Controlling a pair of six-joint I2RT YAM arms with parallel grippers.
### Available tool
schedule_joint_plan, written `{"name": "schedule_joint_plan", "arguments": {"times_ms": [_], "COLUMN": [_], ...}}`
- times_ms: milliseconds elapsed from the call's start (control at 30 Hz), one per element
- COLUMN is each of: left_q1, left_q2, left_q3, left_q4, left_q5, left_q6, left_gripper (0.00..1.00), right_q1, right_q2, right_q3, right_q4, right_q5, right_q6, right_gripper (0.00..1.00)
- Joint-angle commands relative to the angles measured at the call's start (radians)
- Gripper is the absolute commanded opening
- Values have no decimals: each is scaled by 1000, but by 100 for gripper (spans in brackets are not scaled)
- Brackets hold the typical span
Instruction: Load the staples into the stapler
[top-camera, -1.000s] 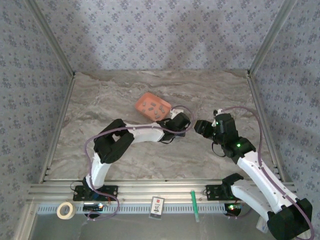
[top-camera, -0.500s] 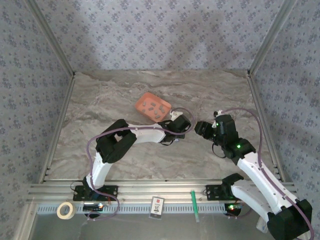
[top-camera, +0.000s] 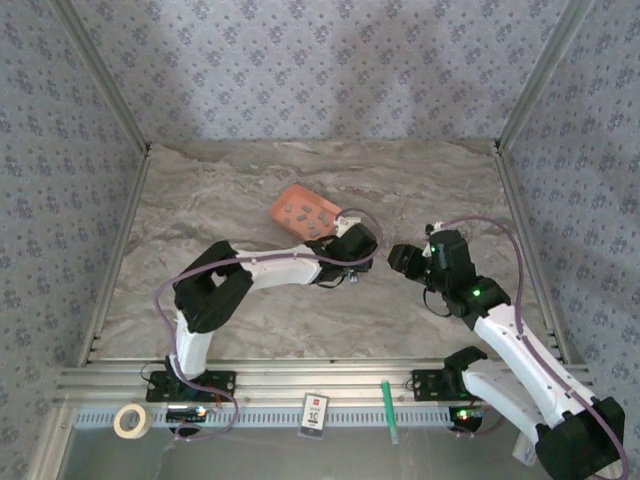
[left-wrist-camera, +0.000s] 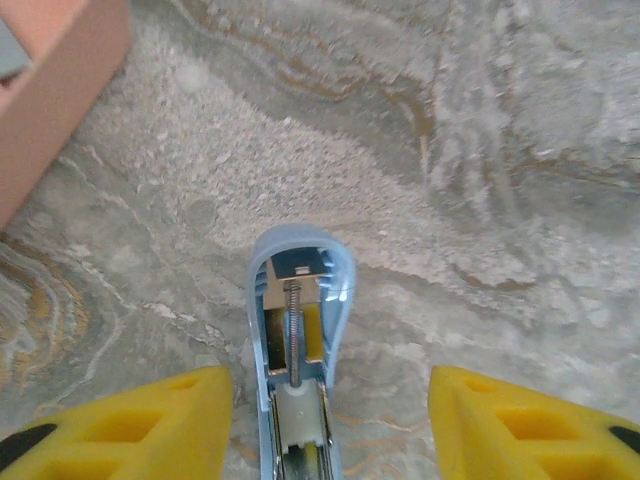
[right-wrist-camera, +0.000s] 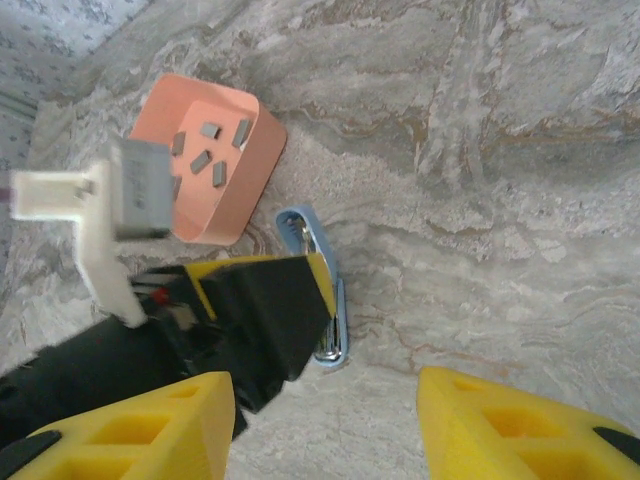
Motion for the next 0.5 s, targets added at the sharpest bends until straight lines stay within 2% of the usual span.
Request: {"name": "schedule_joint_plan", "arguments": {"times_ms": [0,100,267,467], "left_q1": [-4,13,91,200], "left_q2": [-115,-194,-335,-554], "left_q3": [-14,-40,-130,-309], "left_q4": [-60,-119,-226,-270], "left_q5": [9,40,134,144], "left_q6": [20,31,28,-2], "left_gripper": [57,61,68,75], "right_q1": [39,89,195,332], "right_q2": [23,67,165,341], "right_q3": [54,96,171,298], "right_q4": [-56,-92,-104,-140], "right_q5": [18,52,96,193], "right_q6": [-28,-52,-72,-123], "right_gripper": [52,52,52,54]}}
